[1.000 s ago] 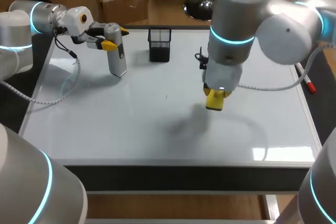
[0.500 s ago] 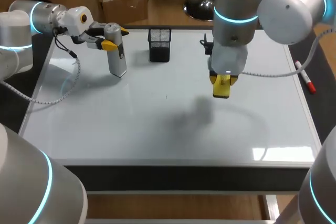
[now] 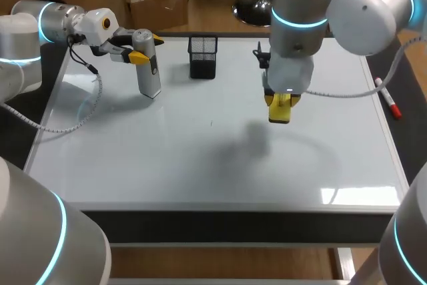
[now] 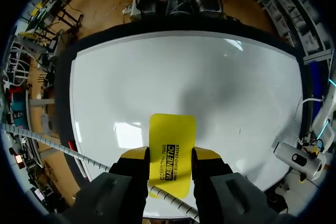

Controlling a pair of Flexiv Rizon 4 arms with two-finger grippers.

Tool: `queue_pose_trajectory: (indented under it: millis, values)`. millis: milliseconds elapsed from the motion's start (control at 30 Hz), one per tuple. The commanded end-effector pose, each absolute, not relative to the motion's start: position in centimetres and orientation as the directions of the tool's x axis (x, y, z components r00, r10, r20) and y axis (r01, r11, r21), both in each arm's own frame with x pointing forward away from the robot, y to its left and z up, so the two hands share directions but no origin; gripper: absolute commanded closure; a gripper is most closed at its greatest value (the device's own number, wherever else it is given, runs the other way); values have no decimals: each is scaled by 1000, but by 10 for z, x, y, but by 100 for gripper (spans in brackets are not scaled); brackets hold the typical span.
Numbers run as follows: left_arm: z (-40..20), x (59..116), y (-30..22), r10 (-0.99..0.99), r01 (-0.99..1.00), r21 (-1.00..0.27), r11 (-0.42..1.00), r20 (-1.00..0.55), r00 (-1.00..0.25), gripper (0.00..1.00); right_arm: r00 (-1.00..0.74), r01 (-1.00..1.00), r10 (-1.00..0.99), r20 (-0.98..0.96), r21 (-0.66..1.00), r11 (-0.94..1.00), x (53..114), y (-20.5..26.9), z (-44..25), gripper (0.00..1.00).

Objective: Pick up the inspection probe, press it on each red-marked spot on the whiteboard one by one, put down the probe, pick up the eraser, and wipe off all the red marks.

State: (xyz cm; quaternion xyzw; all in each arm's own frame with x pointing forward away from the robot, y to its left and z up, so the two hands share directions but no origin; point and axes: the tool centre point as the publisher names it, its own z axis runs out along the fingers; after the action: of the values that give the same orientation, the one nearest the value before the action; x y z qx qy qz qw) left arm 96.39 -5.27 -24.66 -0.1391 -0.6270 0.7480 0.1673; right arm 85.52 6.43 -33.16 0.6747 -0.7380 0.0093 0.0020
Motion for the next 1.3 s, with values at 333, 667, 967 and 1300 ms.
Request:
queue_pose_trajectory:
  millis: [333, 667, 967, 1300]
  values:
    - [-246, 965, -52, 428, -76, -985, -156, 2, -904, 100, -24, -1000, -1000, 9, 0, 24, 953, 66, -354, 100]
    - [-246, 965, -52, 428, -76, -985, -156, 2, -904, 100, 4, -1000, -1000, -1, 21, -4, 1010, 75, -370, 100]
    - [-246, 965, -52, 428, -76, -985, -156, 2, -904, 100, 13, -1000, -1000, -15, 25, -13, 1044, 89, -379, 100]
    - [-246, 965, -52, 428, -76, -985, -156, 2, -904, 100, 28, -999, -999, -19, 30, -29, 1068, 104, -388, 100]
